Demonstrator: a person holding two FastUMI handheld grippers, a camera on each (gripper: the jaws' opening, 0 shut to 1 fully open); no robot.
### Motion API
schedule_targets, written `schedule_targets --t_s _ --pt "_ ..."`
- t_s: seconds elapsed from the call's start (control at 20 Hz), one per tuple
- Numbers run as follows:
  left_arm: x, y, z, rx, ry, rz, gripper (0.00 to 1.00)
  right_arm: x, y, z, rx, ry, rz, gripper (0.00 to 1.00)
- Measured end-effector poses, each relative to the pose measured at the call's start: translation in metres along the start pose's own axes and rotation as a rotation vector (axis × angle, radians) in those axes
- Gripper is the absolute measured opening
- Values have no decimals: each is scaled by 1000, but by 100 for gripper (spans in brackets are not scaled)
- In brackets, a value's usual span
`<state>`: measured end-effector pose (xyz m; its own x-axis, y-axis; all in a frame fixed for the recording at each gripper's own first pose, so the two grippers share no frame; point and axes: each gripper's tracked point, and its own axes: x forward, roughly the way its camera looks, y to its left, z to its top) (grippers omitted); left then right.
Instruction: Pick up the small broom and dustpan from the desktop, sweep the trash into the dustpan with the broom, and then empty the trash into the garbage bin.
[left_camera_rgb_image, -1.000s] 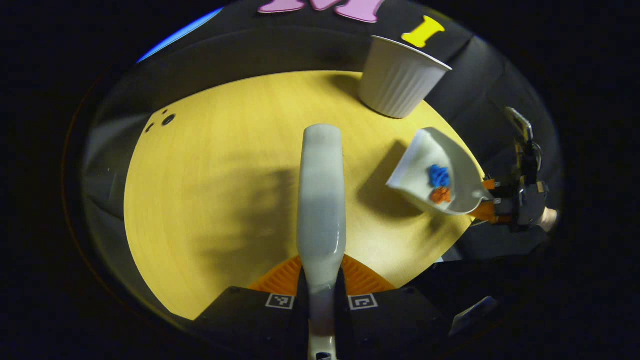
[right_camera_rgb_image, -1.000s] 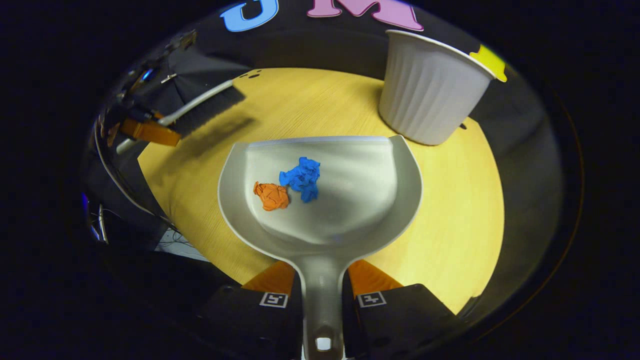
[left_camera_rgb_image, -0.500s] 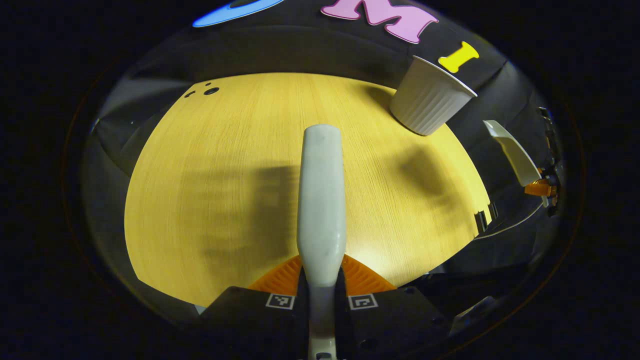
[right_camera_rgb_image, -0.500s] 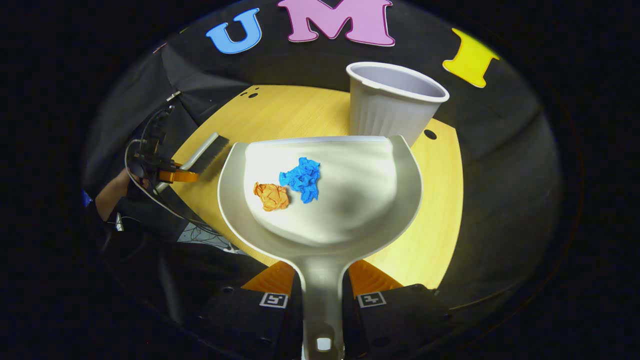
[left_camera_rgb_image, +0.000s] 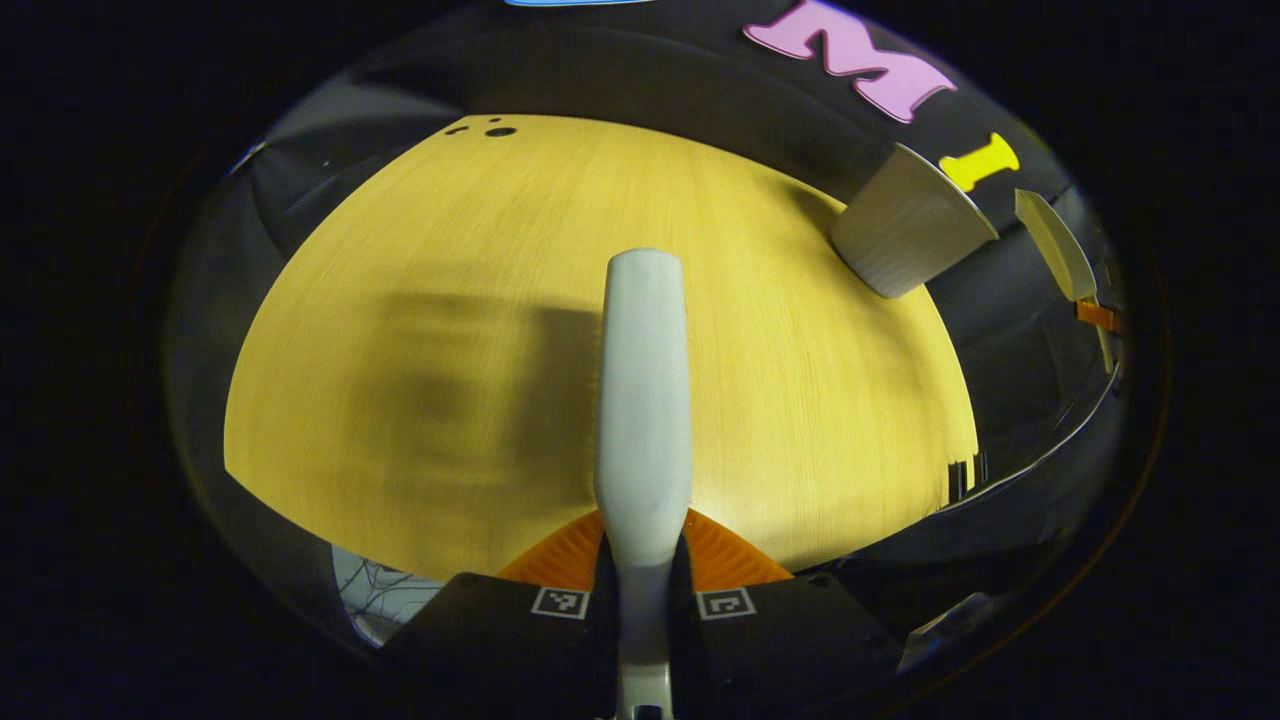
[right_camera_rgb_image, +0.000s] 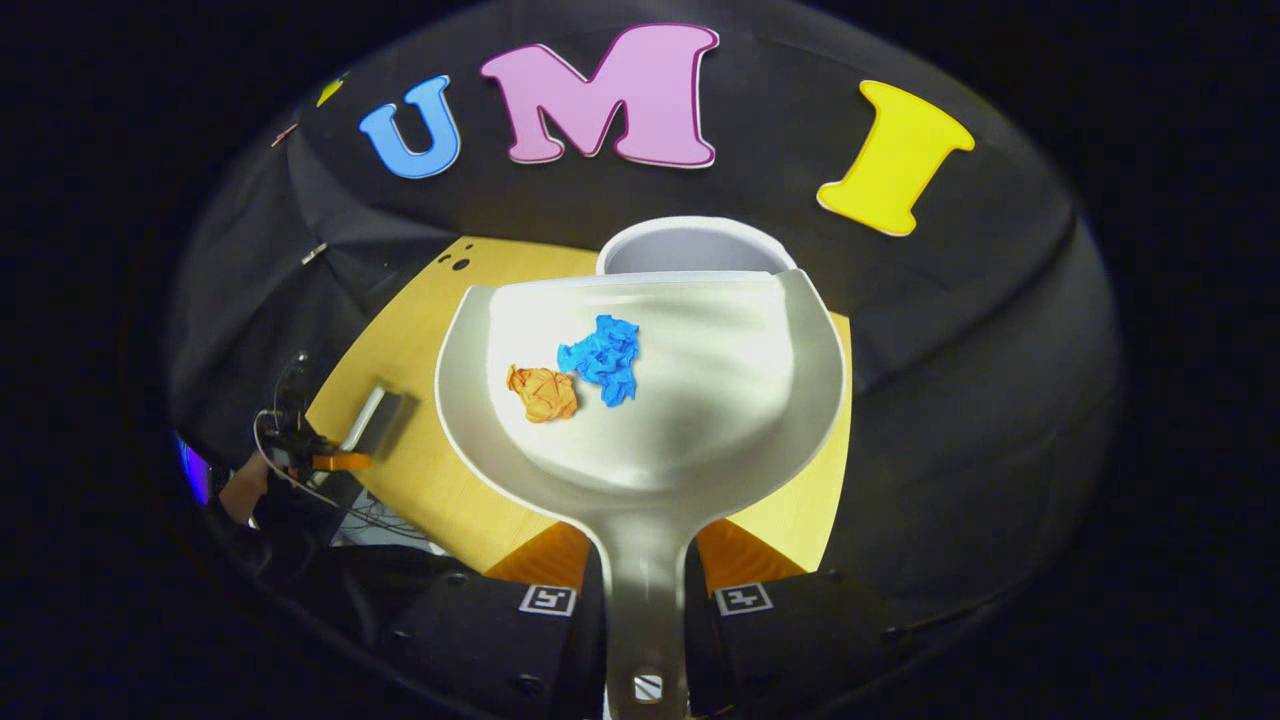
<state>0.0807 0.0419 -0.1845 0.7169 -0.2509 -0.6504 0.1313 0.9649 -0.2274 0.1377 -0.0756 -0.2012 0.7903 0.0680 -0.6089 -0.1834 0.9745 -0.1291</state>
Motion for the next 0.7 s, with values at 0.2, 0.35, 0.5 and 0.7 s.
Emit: schedule_targets --t_s 0.2,0.35,0.5,0.7 --pt "-12 24 6 -86 -61 103 25 13 -13 16 34 11 -33 35" --pt "-17 12 7 -193 -100 59 25 41 -42 39 45 -13 -101 35" --pt "-15 9 6 -213 -94 48 25 70 -73 64 66 -45 -172 35" --pt "-19 9 9 -196 -102 71 25 98 -99 82 99 -63 -260 40"
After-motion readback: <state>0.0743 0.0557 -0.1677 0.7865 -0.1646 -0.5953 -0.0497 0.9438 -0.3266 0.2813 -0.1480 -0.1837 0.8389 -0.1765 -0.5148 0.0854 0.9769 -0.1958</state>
